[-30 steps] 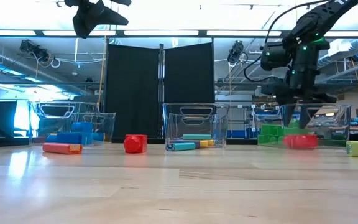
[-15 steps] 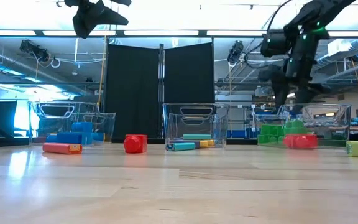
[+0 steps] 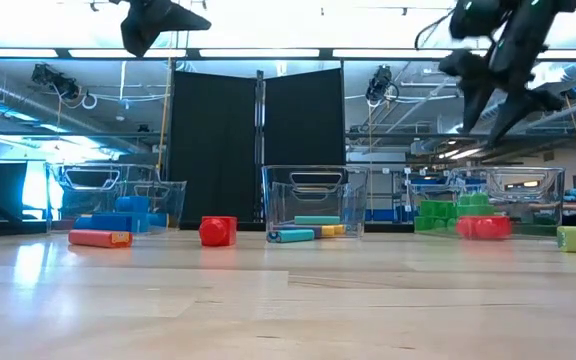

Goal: Sort blocks by size
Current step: Put the red 1 stud game piece into the left transparent bin

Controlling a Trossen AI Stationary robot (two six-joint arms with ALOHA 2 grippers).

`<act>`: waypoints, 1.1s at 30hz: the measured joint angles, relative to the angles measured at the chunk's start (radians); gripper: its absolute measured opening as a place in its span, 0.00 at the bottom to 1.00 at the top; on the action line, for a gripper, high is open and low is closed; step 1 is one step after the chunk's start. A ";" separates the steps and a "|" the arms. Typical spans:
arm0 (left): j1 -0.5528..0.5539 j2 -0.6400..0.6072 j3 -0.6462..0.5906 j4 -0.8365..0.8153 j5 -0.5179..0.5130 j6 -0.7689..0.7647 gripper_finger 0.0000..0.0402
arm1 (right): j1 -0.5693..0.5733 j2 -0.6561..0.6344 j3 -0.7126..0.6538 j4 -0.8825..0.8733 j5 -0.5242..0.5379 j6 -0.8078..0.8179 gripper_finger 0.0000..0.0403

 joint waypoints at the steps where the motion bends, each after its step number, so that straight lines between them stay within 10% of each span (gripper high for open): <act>1: 0.000 0.000 0.000 -0.003 0.000 0.000 0.53 | 0.030 -0.020 0.000 -0.001 0.000 0.033 0.56; 17: 0.000 0.000 0.000 -0.006 0.000 0.107 0.53 | 0.680 0.093 0.002 0.374 0.267 0.449 0.52; 33: 0.000 0.000 0.000 -0.095 0.018 0.109 0.53 | 1.066 0.378 0.002 0.390 -0.063 0.760 0.49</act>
